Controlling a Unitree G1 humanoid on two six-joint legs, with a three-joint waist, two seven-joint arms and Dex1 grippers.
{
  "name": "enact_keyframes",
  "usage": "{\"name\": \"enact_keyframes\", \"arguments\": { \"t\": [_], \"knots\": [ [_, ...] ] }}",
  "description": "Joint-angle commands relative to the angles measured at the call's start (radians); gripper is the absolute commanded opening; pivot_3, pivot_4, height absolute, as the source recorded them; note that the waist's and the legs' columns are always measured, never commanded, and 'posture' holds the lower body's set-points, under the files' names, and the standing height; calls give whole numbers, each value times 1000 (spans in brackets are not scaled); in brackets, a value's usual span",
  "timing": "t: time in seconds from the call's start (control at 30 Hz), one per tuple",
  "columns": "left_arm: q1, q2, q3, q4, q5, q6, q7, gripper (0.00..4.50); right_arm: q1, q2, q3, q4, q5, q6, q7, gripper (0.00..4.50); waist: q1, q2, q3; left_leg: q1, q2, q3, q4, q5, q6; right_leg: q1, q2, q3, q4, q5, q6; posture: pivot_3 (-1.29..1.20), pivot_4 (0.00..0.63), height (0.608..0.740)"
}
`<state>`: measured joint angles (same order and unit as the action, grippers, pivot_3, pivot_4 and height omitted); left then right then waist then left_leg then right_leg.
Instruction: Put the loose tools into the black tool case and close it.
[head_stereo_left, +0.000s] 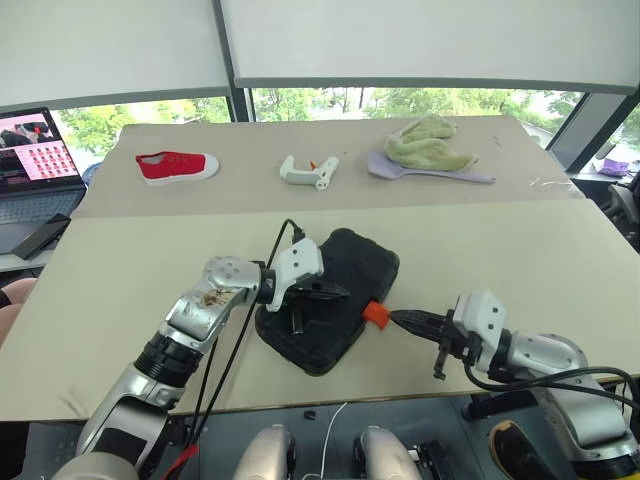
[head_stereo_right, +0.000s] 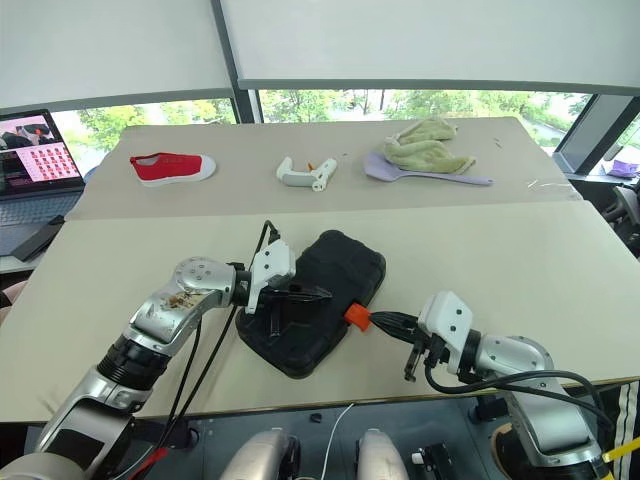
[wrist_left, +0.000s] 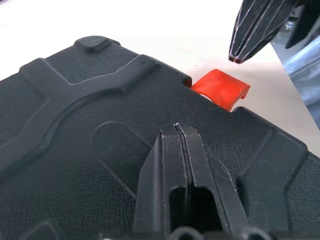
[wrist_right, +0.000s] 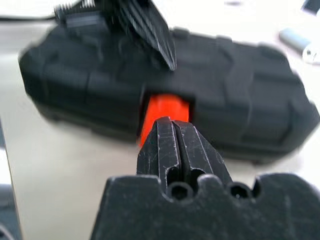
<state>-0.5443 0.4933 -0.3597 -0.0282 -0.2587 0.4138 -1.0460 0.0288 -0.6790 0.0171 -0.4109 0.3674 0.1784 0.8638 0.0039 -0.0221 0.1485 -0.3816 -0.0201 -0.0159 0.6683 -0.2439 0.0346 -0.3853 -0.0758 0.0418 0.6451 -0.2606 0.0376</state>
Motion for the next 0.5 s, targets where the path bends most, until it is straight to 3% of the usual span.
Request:
{"name": "enact_keyframes", "arguments": {
  "t": [0.03, 0.5],
  "knots": [
    [75, 29, -49, 49, 51, 74, 7, 29, -16, 8, 39, -12, -24, 1, 7, 35, -1, 0, -4, 0, 0, 0, 0, 0, 0, 0, 0, 0, 0, 0, 0, 0, 150, 740],
    [67, 25, -6, 43, 38, 89, 26, 29, -98, 50, 119, 173, -163, -116, 24, 35, -11, 0, -10, 1, 0, 0, -1, 0, 0, 0, 1, 0, 0, 0, 0, 0, 150, 740]
  ]
}}
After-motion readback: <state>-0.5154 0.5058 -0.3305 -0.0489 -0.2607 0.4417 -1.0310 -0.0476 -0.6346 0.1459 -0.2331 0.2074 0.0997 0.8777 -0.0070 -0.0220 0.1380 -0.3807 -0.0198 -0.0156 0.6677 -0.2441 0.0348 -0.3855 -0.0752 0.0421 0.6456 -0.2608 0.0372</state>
